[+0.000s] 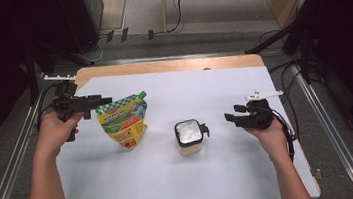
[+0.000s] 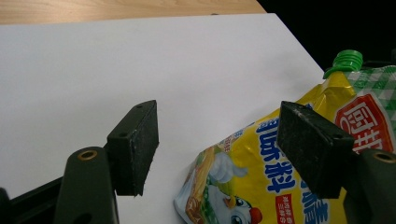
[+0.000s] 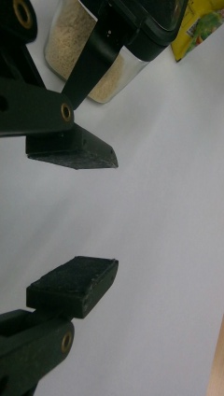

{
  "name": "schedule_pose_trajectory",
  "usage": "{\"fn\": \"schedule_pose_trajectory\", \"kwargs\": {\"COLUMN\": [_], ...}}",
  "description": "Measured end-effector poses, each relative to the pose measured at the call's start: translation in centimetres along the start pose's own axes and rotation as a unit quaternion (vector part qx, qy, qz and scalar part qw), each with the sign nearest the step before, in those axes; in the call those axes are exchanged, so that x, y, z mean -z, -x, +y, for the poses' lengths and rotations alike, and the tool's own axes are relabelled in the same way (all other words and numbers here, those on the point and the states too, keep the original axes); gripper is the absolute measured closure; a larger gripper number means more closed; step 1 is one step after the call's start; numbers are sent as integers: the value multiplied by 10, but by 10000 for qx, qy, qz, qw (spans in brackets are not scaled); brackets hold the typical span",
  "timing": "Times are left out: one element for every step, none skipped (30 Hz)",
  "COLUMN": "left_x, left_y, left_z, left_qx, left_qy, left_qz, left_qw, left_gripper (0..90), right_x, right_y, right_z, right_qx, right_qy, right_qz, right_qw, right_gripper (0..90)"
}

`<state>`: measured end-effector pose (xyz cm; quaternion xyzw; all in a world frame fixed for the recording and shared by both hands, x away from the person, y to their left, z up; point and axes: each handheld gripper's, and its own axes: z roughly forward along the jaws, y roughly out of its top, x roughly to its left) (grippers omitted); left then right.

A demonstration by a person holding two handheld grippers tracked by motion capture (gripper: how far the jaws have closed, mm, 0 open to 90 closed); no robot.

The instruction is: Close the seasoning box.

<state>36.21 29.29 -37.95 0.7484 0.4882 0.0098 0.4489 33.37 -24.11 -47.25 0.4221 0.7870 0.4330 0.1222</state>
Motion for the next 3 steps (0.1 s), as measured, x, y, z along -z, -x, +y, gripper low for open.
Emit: {"fn": "schedule_pose_trajectory", "kwargs": {"left_x": [0, 0, 1], "left_y": [0, -1, -1], "left_z": [0, 0, 0], "left_qx": [12, 15, 14], "left_qy": [8, 5, -3], "left_qz": [-2, 6, 25], "left_qw": [10000, 10000, 10000], "left_gripper": [305, 305, 305], "right_x": [0, -1, -1], "right_y": [0, 0, 0], "right_z": [0, 0, 0], "right_qx": [3, 0, -12], "right_qy": [-10, -13, -22], "right_qz": [-6, -7, 3], "right_qw": [10000, 10000, 10000], "right_gripper": [453, 452, 450]}}
